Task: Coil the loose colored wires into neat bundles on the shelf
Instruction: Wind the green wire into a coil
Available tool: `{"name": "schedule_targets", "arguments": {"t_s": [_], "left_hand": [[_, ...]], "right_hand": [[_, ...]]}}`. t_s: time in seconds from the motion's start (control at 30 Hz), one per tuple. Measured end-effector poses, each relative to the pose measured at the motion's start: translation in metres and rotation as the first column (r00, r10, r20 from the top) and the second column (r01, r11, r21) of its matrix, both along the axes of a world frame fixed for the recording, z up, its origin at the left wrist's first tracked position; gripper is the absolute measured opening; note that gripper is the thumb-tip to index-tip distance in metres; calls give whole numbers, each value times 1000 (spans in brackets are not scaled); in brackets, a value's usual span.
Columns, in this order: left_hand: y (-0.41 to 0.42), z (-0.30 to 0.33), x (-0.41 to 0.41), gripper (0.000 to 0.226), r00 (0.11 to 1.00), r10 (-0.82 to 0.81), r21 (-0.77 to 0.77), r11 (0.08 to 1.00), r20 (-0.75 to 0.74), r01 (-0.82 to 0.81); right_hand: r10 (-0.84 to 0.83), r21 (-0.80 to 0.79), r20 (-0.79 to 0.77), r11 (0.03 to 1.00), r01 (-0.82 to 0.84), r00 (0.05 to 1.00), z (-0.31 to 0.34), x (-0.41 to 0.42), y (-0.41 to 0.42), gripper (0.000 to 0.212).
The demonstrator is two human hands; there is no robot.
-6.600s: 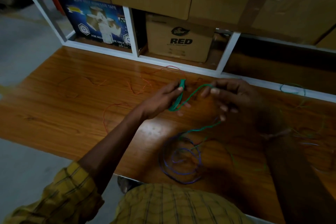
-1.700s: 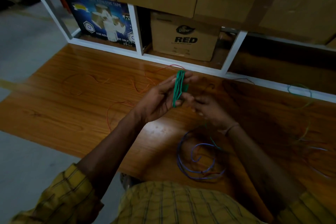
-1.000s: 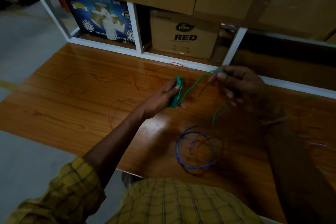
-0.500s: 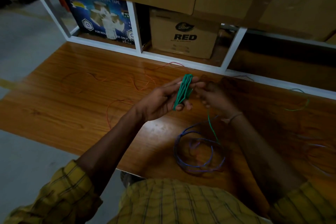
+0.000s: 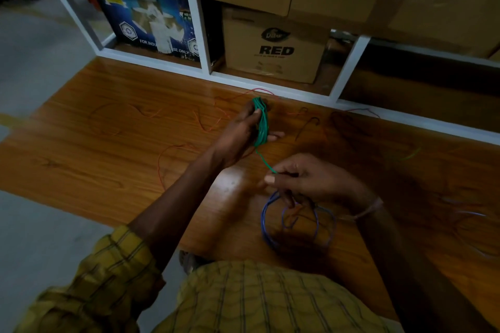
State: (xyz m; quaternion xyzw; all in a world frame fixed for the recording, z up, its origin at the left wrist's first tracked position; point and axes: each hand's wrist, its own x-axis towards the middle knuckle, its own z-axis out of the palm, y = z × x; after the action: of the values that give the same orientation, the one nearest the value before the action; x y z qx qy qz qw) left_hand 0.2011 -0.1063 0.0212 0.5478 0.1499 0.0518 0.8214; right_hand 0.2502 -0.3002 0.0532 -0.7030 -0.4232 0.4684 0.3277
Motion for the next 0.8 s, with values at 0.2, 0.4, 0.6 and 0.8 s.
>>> {"name": "schedule_targets", "arguments": {"t_s": [0.2, 0.4, 0.6, 0.8], "left_hand": [[-1, -5, -12, 44, 990, -88, 262, 958, -108, 114], [-11, 8, -21, 40, 971, -203, 334, 913, -124, 234], [-11, 7, -24, 43, 937, -346, 195, 917, -38, 347], [-8, 5, -30, 50, 889, -431, -151, 879, 156, 453]], "right_hand": [[-93, 276, -25, 956, 96, 995, 51, 26, -20, 23], [-194, 421, -269, 857, 297, 943, 57, 62, -18, 36], [-457, 445, -166, 756, 480, 874, 23, 109, 6, 25], [-628, 395, -6, 713, 579, 778, -38, 118, 27, 7]]}}
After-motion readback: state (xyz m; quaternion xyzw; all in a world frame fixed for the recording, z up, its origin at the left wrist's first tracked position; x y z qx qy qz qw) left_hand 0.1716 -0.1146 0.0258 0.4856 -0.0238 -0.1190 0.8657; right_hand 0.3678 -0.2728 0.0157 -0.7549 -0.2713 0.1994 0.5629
